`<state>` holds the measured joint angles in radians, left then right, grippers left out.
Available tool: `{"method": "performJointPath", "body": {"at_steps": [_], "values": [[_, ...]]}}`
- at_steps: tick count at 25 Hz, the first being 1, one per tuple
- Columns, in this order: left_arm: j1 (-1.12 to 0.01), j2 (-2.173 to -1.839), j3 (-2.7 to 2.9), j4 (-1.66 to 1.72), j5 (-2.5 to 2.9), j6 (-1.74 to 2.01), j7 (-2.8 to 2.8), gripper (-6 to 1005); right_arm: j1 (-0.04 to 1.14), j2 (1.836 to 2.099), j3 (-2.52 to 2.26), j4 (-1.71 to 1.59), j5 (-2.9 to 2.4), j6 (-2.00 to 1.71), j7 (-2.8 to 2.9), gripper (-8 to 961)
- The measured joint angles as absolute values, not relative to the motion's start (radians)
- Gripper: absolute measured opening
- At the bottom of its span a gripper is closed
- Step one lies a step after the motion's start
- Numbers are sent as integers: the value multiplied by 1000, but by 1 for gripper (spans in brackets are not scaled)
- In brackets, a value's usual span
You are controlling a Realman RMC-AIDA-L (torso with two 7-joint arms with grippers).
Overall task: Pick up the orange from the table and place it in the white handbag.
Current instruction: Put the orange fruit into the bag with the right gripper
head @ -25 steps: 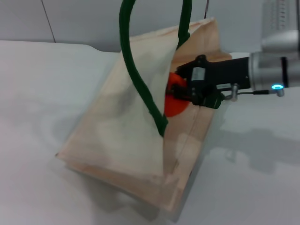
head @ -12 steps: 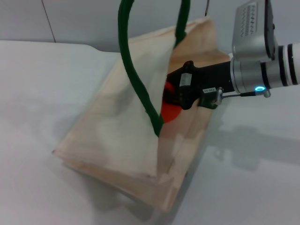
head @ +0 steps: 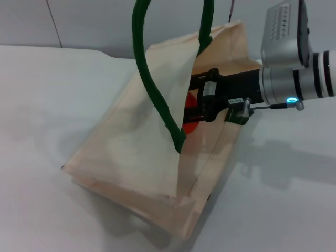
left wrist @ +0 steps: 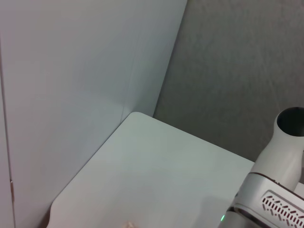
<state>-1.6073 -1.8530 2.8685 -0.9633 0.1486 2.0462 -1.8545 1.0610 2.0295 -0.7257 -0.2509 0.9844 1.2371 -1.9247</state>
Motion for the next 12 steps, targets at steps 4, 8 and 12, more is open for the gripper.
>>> {"method": "performJointPath", "body": {"at_steps": [4, 8, 12], "values": [[-1601, -1853, 2868, -963, 148, 2046, -1855, 141, 1058, 2029, -726, -252, 985, 1202, -1899, 583], [-1599, -1853, 2868, -963, 147, 2046, -1855, 141, 1051, 2029, -726, -256, 985, 1196, -1894, 731], [-1593, -1853, 2868, -963, 147, 2046, -1855, 141, 1036, 2025, -719, -263, 985, 1195, -1892, 892]]}}
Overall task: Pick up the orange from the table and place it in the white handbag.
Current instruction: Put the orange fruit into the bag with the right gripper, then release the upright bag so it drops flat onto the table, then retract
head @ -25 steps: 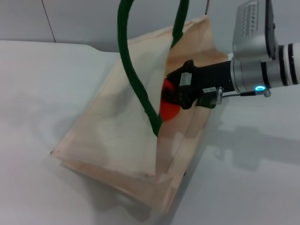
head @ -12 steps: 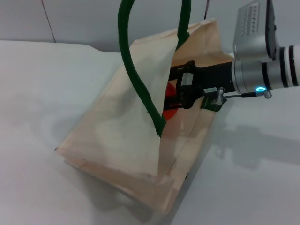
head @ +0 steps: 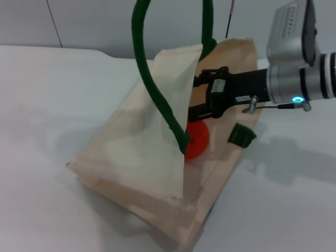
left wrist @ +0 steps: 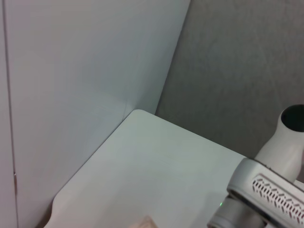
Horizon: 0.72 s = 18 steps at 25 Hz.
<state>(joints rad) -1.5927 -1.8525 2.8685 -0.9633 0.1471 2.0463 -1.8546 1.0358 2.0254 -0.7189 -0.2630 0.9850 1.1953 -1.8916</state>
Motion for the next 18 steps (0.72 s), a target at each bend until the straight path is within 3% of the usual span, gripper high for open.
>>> {"method": "performJointPath", "body": {"at_steps": [4, 10, 18], "values": [[-1577, -1848, 2869, -963, 147, 2046, -1854, 141, 992, 2023, -713, -309, 985, 1182, -1887, 892], [-1552, -1843, 2868, -963, 147, 2043, -1852, 141, 828, 2003, -634, -476, 986, 1225, -1838, 891], [-1505, -1837, 2868, -963, 122, 2040, -1849, 141, 742, 1934, -472, -507, 986, 1362, -1842, 891]]}}
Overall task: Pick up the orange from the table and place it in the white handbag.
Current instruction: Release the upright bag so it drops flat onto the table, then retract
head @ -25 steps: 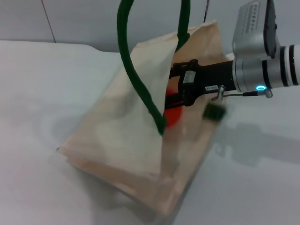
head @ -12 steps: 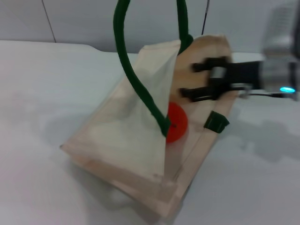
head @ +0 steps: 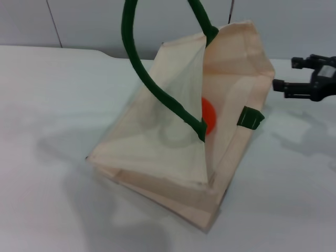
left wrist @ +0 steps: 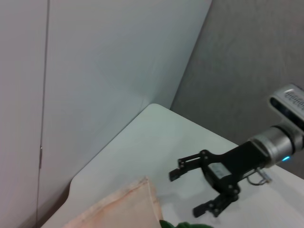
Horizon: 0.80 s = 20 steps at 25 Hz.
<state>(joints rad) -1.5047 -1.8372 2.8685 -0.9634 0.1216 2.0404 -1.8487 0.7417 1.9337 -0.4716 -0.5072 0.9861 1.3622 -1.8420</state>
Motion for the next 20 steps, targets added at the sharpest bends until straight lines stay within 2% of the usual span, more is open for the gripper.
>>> {"method": "performJointPath", "body": {"at_steps": [3, 6, 11, 20], "values": [[-1495, -1836, 2869, -963, 118, 2040, -1849, 141, 732, 1924, -432, -508, 986, 1370, -1842, 892], [-1484, -1840, 2868, -962, 115, 2040, -1847, 139, 730, 1930, -363, -510, 986, 1324, -1843, 892], [-1474, -1839, 2869, -919, 104, 2037, -1838, 147, 729, 1971, -150, -518, 986, 1218, -1866, 892], [-1445, -1841, 2869, -912, 20, 2014, -1850, 177, 728, 1989, -91, -513, 986, 1183, -1893, 893]]}}
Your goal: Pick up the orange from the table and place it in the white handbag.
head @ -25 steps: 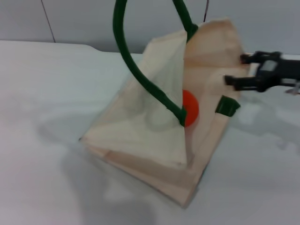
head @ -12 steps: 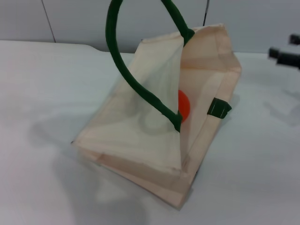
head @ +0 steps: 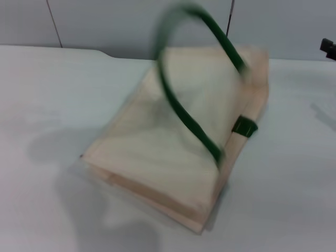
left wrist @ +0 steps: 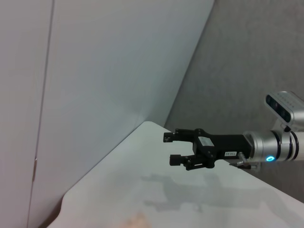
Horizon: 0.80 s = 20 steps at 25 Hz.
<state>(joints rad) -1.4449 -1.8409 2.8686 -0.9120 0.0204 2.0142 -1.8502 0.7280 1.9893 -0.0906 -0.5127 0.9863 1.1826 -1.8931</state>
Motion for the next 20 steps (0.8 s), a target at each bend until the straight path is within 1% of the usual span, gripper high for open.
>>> {"method": "performJointPath", "body": {"at_steps": [2, 7, 9, 10, 12, 14, 18, 20], "values": [[-1440, -1840, 2869, -909, 21, 2012, -1861, 184, 730, 1996, -89, -512, 986, 1171, -1905, 893], [-1426, -1838, 2868, -918, -7, 1990, -1869, 421, 727, 2009, -86, -504, 1032, 1160, -1919, 893], [-1409, -1842, 2867, -920, -65, 1987, -1868, 498, 720, 2012, -85, -485, 1083, 1158, -1943, 893], [-1374, -1846, 2867, -917, -134, 1982, -1865, 536, 717, 2013, -85, -454, 1125, 1150, -1974, 893], [-1360, -1847, 2867, -916, -156, 1978, -1865, 613, 717, 2013, -85, -437, 1144, 1144, -1992, 893], [-1311, -1862, 2867, -912, -225, 1948, -1852, 675, 720, 2013, -85, -397, 1180, 1133, -2035, 894], [-1215, -1923, 2866, -874, -357, 1865, -1743, 765, 717, 2014, -85, -372, 1210, 1119, -2071, 894], [-1171, -1944, 2866, -819, -412, 1794, -1668, 810, 716, 2014, -85, -353, 1226, 1095, -2090, 894]]}}
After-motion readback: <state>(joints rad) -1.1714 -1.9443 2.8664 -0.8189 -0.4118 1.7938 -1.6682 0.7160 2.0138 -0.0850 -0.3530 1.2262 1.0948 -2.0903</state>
